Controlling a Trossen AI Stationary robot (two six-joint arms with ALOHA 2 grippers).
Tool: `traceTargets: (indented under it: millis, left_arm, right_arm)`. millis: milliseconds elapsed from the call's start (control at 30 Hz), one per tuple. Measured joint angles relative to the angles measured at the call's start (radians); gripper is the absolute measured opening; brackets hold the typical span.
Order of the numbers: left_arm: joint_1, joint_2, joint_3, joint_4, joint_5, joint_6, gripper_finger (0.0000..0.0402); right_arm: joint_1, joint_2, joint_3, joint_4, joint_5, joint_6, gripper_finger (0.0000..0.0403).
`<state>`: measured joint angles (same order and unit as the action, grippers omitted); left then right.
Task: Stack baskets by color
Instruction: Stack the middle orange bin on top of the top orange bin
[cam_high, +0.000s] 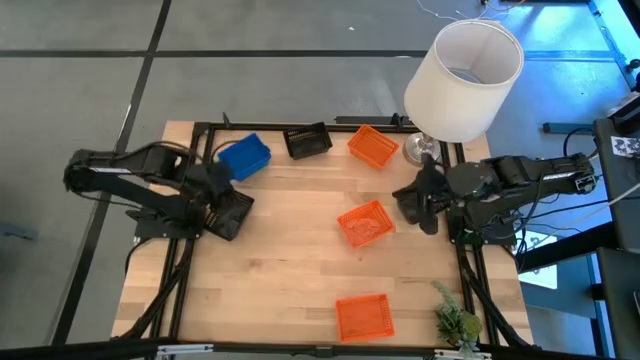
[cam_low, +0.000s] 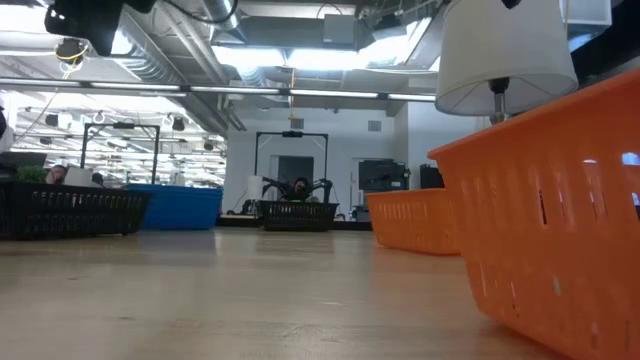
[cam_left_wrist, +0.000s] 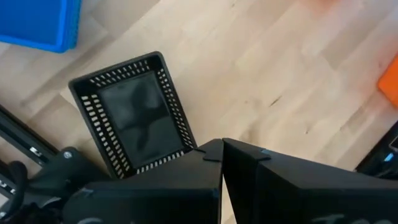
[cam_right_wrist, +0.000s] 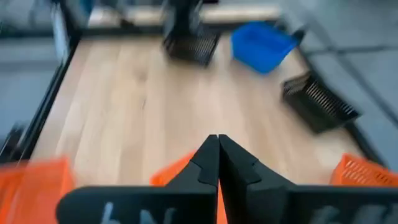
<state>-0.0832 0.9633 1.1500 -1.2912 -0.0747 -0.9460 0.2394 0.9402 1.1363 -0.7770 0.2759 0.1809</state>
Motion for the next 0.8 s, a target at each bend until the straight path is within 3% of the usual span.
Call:
traceTargets:
  millis: [200, 367, 600, 800]
  left_arm:
    - [-0.096, 0.012, 0.000, 0.006, -0.118, -0.042, 0.0000]
    - [-0.110, 0.012, 0.000, 0.005, -0.149, 0.007, 0.0000]
    - [-0.110, 0.012, 0.000, 0.005, -0.148, 0.085, 0.0000]
    - [-0.110, 0.012, 0.000, 0.006, -0.149, 0.092, 0.0000]
  right_arm:
    - [0.000, 0.136, 0.175, -0.210, -0.072, 0.027, 0.0018]
    - [-0.007, 0.252, 0.276, -0.295, -0.071, 0.027, 0.0066]
    - [-0.056, 0.412, 0.293, -0.300, -0.062, -0.106, 0.0164]
    - [-0.122, 0.566, 0.293, -0.272, -0.136, -0.262, 0.0193]
